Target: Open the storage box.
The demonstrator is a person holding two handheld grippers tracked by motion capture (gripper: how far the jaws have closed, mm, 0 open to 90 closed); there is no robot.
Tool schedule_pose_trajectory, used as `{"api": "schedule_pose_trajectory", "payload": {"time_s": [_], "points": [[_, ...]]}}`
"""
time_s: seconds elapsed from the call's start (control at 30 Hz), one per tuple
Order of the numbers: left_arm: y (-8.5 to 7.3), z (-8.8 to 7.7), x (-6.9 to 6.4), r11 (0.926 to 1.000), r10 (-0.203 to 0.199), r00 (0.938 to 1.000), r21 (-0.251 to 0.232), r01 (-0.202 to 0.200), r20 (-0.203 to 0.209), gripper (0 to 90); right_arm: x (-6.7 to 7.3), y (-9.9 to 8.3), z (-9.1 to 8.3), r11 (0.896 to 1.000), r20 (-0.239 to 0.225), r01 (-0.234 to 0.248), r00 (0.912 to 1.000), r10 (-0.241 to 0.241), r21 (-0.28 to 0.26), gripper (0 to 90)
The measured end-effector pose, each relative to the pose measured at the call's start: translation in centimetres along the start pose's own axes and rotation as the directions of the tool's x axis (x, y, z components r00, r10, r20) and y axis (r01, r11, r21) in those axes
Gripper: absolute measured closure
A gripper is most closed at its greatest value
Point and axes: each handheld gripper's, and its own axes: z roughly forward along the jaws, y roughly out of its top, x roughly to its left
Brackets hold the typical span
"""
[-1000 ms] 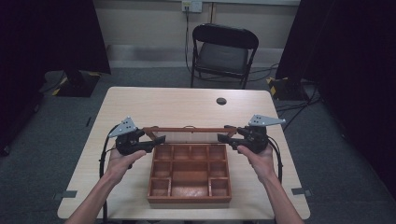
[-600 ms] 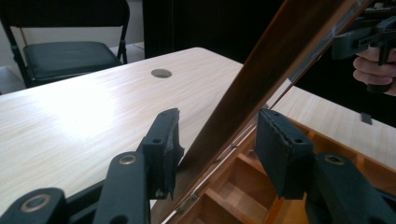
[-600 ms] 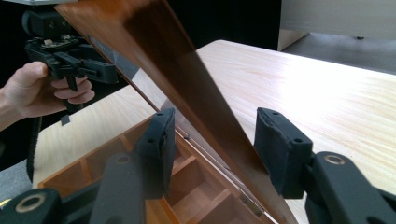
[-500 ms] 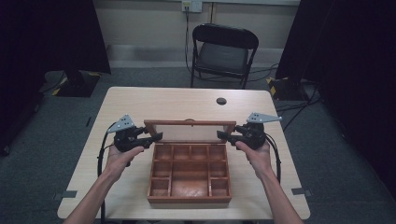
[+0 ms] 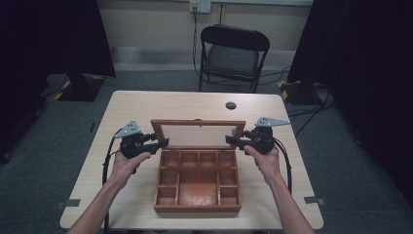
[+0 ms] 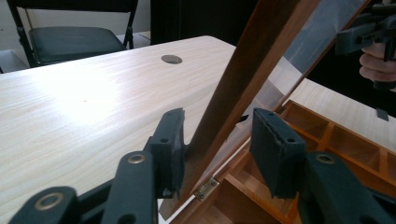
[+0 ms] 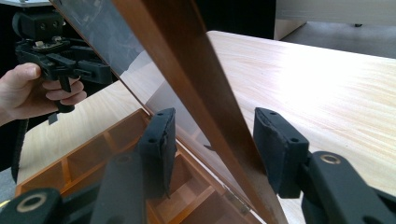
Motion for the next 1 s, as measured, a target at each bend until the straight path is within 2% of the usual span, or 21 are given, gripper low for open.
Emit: {"api": "schedule_pose_trajectory", "payload": {"time_s": [0.2,0.27,0.33,0.4,0.63,0.73,0.87,1.0], "points": [[-0.2,0.4,0.2,1.0,-0.003,1.0,0.005,0.003,-0.008,56.6,-0.5,-0.3,0.6,1.0,-0.005,-0.011,0.9999,0.011,0.005,49.3],[-0.2,0.4,0.3,0.9999,-0.017,0.9999,-0.002,0.017,-0.005,57.1,-0.6,-0.3,0.8,1.0,-0.005,-0.013,0.9999,0.013,0.004,49.1],[-0.3,0.5,0.4,1.0,-0.004,1.0,0.007,0.004,-0.007,57.4,-0.7,-0.4,1.0,1.0,-0.003,-0.017,0.9999,0.017,0.004,48.8],[-0.3,0.6,0.4,0.9999,-0.017,0.9998,0.003,0.017,-0.007,57.7,-0.8,-0.5,1.1,1.0,-0.001,-0.017,0.9999,0.017,0.01,48.9],[-0.6,1.2,0.8,0.9995,-0.005,0.9999,0.03,0.005,-0.009,57.5,-1.1,-0.8,1.3,0.999,0.006,-0.024,0.9997,0.024,0.021,48.5],[-0.7,1.2,0.8,0.9995,-0.012,0.9999,0.029,0.012,-0.007,57.5,-1.3,-1.1,1.4,0.999,0.01,-0.028,0.9996,0.028,0.026,48.1],[-0.7,1.4,0.9,0.9993,-0.016,0.9998,0.035,0.016,-0.013,57.5,-1.5,-1.7,1.5,0.999,0.021,-0.037,0.9991,0.037,0.023,49.6],[-0.8,1.7,1.2,0.9991,-0.031,0.9994,0.028,0.031,-0.014,57.6,-1.8,-2.1,1.4,0.999,0.041,-0.044,0.9983,0.043,0.018,55.1]]}}
